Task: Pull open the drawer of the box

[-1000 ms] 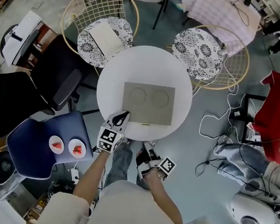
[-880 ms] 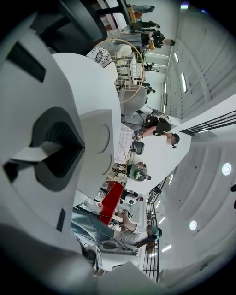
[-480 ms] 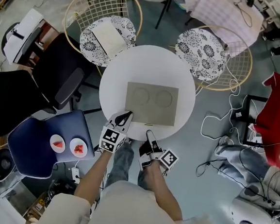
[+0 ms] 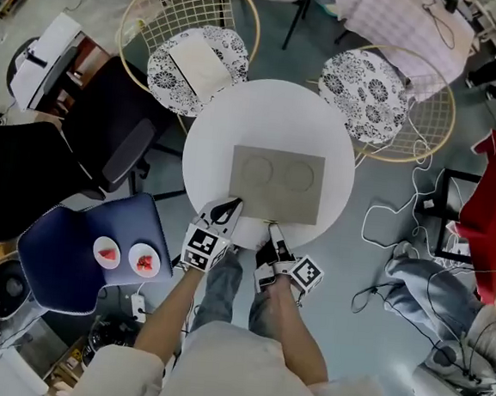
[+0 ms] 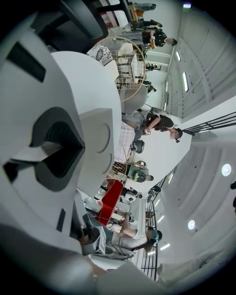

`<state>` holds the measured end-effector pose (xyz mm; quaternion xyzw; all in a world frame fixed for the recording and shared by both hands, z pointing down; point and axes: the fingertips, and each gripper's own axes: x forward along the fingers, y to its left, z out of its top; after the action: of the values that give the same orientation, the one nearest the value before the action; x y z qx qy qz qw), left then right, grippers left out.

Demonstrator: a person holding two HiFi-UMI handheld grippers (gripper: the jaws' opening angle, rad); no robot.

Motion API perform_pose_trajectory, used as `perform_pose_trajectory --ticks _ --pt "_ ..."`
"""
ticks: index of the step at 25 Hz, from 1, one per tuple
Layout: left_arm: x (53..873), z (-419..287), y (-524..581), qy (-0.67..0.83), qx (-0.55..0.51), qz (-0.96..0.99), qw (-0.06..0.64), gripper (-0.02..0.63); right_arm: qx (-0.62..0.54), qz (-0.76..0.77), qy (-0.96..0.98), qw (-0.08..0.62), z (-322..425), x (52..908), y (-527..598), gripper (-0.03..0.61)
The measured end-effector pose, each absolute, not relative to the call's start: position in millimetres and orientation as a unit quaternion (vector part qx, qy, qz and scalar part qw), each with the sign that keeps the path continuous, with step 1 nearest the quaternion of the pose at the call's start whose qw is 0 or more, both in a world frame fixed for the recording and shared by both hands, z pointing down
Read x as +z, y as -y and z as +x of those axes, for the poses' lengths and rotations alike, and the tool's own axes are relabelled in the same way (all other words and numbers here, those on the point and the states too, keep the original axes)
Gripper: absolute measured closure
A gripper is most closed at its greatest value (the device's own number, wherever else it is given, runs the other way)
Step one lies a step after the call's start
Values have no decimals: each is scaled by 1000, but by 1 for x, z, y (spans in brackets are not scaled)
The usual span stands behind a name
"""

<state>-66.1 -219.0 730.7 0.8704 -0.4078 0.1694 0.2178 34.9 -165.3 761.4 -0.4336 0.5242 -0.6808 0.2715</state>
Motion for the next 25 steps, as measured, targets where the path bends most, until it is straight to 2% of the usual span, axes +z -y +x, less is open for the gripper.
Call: perform_pose_trajectory --ticks 10,25 --pt "729 -64 217 403 173 873 215 603 -679 -434 -525 274 35 769 170 535" --pt "730 -67 217 413 166 868 220 603 -683 -431 -519 281 34 766 145 540"
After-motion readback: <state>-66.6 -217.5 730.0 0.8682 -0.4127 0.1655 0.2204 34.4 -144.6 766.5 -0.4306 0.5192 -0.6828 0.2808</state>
